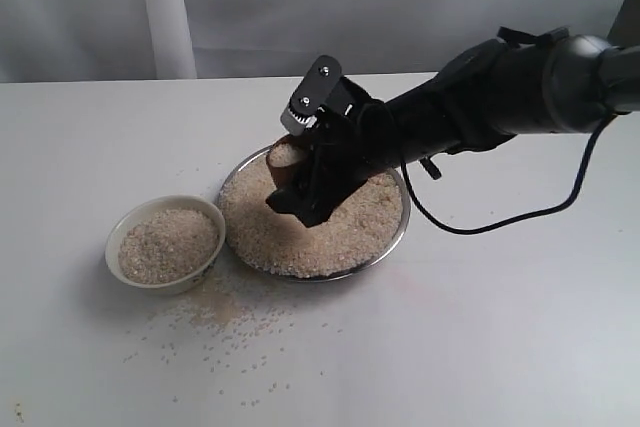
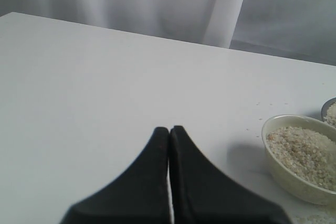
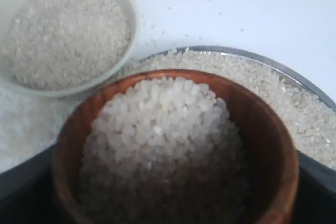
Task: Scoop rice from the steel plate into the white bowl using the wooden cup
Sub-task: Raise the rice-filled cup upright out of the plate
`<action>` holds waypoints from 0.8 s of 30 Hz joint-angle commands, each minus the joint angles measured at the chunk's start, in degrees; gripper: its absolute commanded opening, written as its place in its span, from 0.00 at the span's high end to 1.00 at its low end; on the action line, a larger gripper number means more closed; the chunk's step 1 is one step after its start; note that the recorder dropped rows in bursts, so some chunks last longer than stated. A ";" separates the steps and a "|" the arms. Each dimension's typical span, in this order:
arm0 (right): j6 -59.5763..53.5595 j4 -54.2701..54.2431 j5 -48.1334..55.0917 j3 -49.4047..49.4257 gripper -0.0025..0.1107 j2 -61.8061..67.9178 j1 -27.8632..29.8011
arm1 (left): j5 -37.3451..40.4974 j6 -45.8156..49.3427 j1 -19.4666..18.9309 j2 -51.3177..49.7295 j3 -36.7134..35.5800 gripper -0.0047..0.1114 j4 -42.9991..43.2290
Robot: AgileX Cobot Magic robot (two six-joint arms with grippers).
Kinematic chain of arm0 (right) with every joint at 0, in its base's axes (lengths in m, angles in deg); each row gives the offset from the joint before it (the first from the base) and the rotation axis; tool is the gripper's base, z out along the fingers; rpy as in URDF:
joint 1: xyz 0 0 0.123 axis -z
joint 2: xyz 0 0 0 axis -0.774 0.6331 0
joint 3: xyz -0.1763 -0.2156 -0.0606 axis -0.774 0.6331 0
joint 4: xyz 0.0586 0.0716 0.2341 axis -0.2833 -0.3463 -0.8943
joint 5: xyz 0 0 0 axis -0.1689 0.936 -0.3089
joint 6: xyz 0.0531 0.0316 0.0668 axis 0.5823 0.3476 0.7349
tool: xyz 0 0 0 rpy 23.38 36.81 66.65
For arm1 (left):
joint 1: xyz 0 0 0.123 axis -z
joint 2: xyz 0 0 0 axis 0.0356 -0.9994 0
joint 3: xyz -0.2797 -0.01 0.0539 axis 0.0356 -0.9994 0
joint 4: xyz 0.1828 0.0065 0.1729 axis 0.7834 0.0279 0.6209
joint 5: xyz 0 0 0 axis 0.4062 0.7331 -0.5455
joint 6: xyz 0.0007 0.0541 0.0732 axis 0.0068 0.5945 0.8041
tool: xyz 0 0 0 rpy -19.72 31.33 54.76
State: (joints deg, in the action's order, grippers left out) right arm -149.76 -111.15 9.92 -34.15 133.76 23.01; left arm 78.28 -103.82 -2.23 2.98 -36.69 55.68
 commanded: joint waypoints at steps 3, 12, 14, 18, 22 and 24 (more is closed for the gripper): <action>-0.74 -3.62 -0.72 0.72 0.98 -2.78 0.21 | -0.36 -0.08 0.27 0.13 0.20 0.96 -0.33; -14.12 0.49 -1.54 1.37 0.98 -3.61 0.21 | -0.36 -0.08 0.27 0.13 0.20 0.96 -0.33; -14.12 0.92 -1.12 1.37 0.98 -3.99 0.21 | -0.36 -0.08 0.27 0.13 0.20 0.96 -0.33; -14.12 -0.27 -0.23 1.37 0.98 -4.23 0.09 | -0.36 -0.08 0.27 0.13 0.20 0.96 -0.33; -14.12 0.11 0.05 1.37 0.98 -4.78 -0.37 | -0.36 -0.08 0.27 0.13 0.20 0.96 -0.33; -14.12 0.71 0.21 1.07 0.98 -5.13 -1.25 | -0.36 -0.08 0.27 0.13 0.20 0.96 -0.33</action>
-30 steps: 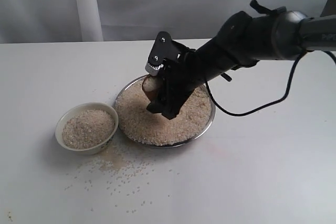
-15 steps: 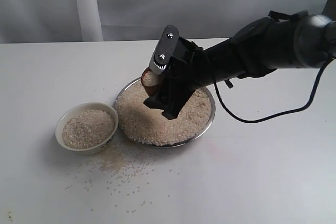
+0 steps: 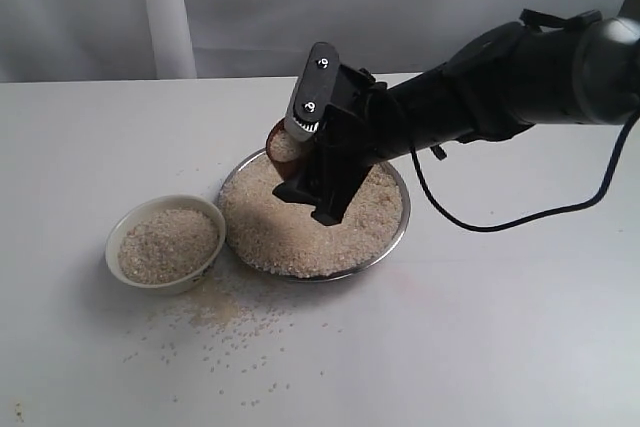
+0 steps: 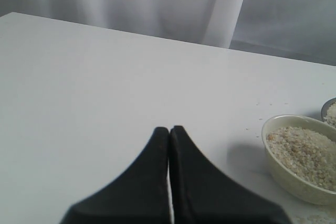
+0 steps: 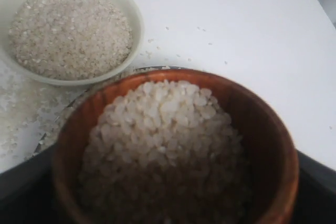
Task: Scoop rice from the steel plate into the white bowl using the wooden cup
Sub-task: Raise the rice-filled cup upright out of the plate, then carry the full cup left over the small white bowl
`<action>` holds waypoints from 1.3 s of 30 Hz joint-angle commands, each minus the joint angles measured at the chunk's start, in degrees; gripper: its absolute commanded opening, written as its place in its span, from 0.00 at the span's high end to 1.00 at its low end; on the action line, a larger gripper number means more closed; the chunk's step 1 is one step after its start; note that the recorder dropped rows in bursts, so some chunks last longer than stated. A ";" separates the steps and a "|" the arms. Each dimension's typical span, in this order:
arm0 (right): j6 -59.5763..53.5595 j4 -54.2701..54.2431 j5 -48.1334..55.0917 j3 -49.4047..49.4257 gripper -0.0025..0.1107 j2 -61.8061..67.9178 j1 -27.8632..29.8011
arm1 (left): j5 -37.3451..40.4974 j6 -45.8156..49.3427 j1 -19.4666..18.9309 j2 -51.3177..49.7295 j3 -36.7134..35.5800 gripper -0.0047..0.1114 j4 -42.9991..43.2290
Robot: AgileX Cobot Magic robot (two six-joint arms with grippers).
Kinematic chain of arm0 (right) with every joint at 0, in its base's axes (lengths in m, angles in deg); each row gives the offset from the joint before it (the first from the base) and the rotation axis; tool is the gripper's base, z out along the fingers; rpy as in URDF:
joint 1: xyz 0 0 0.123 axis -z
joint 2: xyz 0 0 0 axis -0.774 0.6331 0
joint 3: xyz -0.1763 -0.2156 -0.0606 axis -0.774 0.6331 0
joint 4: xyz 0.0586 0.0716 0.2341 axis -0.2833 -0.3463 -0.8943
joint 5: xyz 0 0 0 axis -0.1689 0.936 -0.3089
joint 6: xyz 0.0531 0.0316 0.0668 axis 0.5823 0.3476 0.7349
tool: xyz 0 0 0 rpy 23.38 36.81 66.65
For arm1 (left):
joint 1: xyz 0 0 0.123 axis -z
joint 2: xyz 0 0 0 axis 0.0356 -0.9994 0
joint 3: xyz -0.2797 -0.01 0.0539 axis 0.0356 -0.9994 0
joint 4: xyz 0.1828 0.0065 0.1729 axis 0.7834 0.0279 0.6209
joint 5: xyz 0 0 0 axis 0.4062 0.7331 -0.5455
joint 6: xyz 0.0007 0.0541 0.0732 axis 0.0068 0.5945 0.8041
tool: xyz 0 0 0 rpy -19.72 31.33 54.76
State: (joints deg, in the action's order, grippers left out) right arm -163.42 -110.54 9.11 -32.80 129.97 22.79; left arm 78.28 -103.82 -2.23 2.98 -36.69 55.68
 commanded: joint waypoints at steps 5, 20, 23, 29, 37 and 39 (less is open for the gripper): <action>-0.45 0.92 -1.88 -0.39 0.98 -1.75 -3.54 | -0.36 -0.08 0.27 0.13 0.20 0.96 -0.33; 38.78 48.99 -4.05 -19.35 0.98 0.76 -15.83 | -0.36 -0.08 0.27 0.13 0.20 0.96 -0.33; 46.00 59.57 -3.59 -23.06 0.98 3.62 -18.29 | -0.36 -0.08 0.27 0.13 0.20 0.96 -0.33; 52.08 70.54 -3.71 -26.33 0.98 8.48 -20.16 | -0.36 -0.08 0.27 0.13 0.20 0.96 -0.33; 63.05 88.10 -3.69 -26.33 0.98 11.68 -21.71 | -0.36 -0.08 0.27 0.13 0.20 0.96 -0.33; 64.17 91.29 -3.69 -26.33 0.98 12.20 -22.32 | -0.36 -0.08 0.27 0.13 0.20 0.96 -0.33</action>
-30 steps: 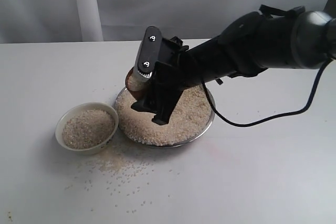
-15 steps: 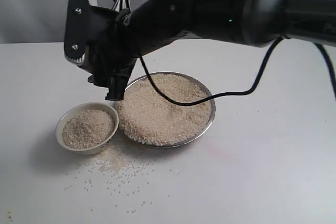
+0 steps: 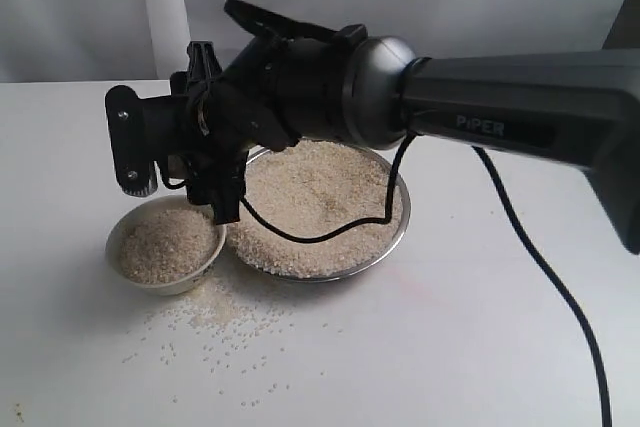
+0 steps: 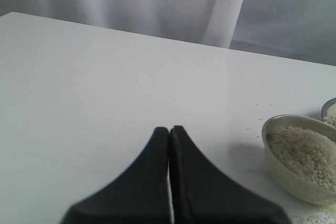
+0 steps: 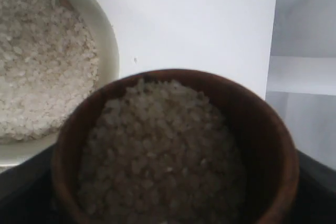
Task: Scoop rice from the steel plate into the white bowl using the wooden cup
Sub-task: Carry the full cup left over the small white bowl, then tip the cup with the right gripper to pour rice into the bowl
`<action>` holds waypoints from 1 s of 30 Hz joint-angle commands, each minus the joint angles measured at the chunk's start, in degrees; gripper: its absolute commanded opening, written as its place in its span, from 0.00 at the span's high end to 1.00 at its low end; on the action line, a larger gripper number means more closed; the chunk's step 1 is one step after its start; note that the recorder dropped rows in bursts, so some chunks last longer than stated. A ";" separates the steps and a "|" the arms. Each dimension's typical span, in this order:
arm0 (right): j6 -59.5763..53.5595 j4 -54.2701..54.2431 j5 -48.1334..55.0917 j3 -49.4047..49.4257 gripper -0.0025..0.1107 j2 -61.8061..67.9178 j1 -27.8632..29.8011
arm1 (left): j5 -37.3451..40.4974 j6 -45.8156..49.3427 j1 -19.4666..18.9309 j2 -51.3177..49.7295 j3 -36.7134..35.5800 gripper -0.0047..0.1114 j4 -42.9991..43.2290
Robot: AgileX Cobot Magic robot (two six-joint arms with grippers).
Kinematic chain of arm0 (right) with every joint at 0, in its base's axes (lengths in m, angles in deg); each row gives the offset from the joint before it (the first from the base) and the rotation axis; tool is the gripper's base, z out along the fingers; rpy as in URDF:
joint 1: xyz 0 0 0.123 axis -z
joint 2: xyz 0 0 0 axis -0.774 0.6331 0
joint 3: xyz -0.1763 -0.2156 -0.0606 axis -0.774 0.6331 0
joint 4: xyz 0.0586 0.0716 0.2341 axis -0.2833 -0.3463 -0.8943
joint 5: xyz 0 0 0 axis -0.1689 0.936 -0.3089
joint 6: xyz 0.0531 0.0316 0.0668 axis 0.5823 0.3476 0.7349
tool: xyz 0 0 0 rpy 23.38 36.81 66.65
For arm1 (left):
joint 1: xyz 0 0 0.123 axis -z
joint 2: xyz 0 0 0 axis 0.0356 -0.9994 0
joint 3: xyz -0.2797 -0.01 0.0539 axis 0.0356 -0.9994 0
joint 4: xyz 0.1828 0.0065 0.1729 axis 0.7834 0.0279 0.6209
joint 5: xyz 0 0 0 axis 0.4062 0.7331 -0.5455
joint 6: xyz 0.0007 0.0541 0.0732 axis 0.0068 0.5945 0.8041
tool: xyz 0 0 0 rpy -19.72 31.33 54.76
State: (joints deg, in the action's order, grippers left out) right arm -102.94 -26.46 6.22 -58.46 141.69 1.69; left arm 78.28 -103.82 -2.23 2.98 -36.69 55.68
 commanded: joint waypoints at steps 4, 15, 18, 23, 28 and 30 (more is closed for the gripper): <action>4.54 11.61 -1.03 -0.68 0.98 1.64 -2.42 | -0.36 -0.08 0.27 0.13 0.20 0.96 -0.33; 9.43 23.44 -0.89 -0.68 0.98 4.04 -3.74 | -0.36 -0.08 0.27 0.13 0.20 0.96 -0.33; 10.63 26.59 -0.89 -0.68 0.98 4.76 -4.31 | -0.36 -0.08 0.27 0.13 0.20 0.96 -0.33; 10.63 30.55 -0.18 -0.68 0.98 5.56 -4.81 | -0.36 -0.08 0.27 0.13 0.20 0.96 -0.33; 11.94 34.86 2.30 -0.68 0.98 5.69 -5.08 | -0.36 -0.08 0.27 0.13 0.20 0.96 -0.33; 12.82 36.54 3.25 -0.68 0.98 5.69 -5.21 | -0.36 -0.08 0.27 0.13 0.20 0.96 -0.33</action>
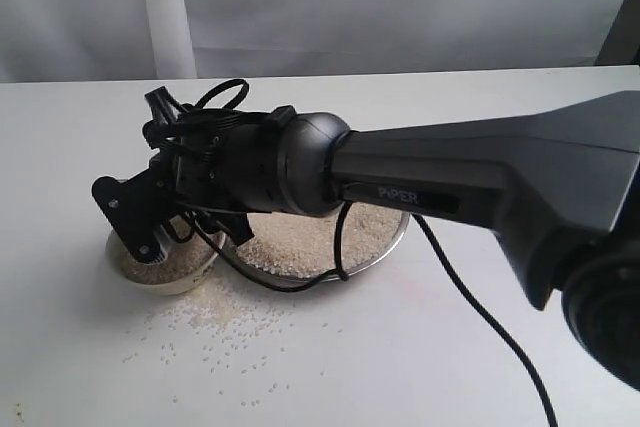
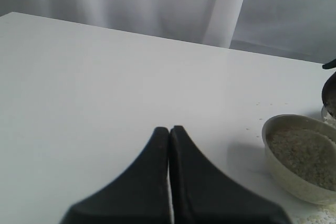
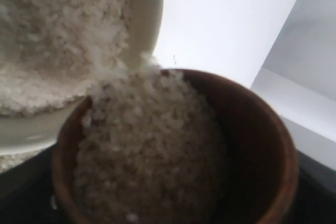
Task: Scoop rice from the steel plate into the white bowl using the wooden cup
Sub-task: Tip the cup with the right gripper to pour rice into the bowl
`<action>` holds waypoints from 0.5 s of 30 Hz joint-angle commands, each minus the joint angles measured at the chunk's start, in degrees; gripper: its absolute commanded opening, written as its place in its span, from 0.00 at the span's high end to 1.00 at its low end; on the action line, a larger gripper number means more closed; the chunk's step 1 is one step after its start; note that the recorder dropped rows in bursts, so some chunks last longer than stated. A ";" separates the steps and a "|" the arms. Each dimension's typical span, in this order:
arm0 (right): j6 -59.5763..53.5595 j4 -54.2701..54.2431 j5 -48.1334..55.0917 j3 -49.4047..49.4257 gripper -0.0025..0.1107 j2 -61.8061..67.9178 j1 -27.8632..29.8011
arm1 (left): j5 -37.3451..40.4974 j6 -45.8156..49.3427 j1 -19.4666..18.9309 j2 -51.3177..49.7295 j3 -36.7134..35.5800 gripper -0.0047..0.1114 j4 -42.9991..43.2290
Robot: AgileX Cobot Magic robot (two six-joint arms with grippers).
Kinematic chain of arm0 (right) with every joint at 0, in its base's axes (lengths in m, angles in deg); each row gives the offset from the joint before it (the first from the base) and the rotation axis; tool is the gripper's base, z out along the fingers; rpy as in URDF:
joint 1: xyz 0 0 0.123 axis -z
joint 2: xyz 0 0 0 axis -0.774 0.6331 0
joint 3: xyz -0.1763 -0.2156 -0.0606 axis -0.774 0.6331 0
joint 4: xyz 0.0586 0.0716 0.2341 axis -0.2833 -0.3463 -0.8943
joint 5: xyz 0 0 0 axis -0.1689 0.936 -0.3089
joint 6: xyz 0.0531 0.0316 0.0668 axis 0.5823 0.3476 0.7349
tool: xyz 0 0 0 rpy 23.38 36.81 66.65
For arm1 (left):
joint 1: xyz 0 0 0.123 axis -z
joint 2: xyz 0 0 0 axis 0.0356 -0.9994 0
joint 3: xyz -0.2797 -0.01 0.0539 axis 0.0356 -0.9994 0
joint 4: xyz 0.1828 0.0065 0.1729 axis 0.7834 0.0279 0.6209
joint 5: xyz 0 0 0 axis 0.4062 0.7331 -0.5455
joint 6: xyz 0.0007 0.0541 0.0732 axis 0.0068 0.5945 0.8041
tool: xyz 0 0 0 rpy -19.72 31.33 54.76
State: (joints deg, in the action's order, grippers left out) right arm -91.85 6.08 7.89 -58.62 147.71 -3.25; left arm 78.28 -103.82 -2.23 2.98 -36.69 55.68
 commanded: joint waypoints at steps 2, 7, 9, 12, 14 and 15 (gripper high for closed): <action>2.55 5.13 2.08 -0.52 0.98 -0.33 -0.27 | -0.36 -0.08 0.27 0.13 0.20 0.96 -0.33; 2.55 5.39 2.65 -0.52 0.98 -0.33 -0.67 | -0.36 -0.08 0.27 0.13 0.20 0.96 -0.33; 2.55 6.35 2.70 -0.52 0.98 -0.33 -0.93 | -0.36 -0.08 0.27 0.13 0.20 0.96 -0.33; 2.55 7.22 3.05 -0.52 0.98 -0.20 -1.36 | -0.36 -0.08 0.27 0.13 0.20 0.96 -0.33; 2.55 7.23 3.03 -0.52 0.98 -0.09 -1.47 | -0.36 -0.08 0.27 0.13 0.20 0.96 -0.33; 2.55 7.23 3.03 -0.52 0.98 -0.09 -1.47 | -0.36 -0.08 0.27 0.13 0.20 0.96 -0.33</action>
State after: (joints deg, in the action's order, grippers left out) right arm -89.56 12.01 10.67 -58.62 147.84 -4.56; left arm 78.28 -103.82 -2.23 2.98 -36.69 55.68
